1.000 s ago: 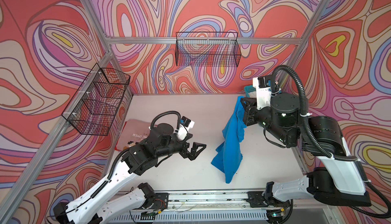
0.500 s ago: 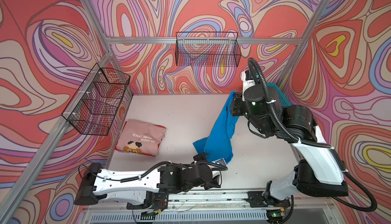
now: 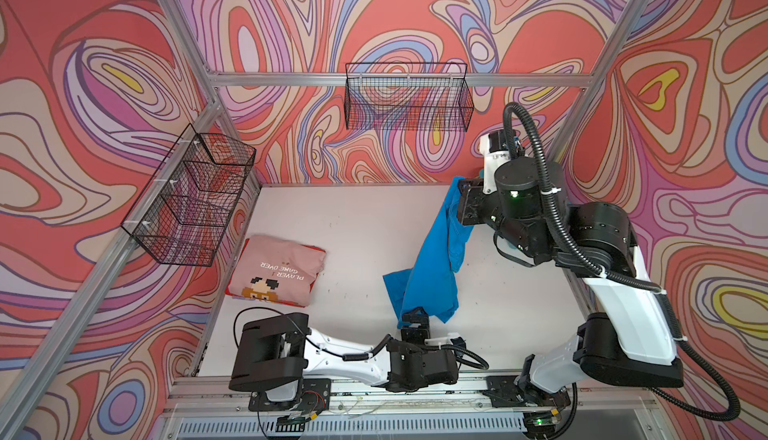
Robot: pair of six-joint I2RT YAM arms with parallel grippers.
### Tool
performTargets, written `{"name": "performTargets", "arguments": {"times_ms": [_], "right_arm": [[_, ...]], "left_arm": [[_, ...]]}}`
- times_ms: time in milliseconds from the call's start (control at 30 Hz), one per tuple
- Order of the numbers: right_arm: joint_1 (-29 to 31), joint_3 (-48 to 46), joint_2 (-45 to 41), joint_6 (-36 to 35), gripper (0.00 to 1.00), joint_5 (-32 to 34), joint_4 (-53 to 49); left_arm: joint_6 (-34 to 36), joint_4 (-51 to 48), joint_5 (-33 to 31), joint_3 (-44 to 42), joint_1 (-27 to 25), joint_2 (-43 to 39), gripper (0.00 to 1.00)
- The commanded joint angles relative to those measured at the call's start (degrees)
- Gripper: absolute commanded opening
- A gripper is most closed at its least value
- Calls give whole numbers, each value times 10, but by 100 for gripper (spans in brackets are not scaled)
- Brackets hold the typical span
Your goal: Fold and stack the t-shirts
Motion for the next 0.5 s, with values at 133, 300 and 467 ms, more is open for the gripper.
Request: {"name": "performTargets", "arguments": {"times_ms": [133,300,467], "right_arm": [[-4,22,1,5,0,-25,-6],[-4,32,-1,9,0,-46,-9],[-4,38,-4,14,0,-63,-6]], "left_arm": [[54,70,-87,40,28,84,100],[100,125,-120,33,64,98,94],[133,169,-138,33,85,109,78]]}}
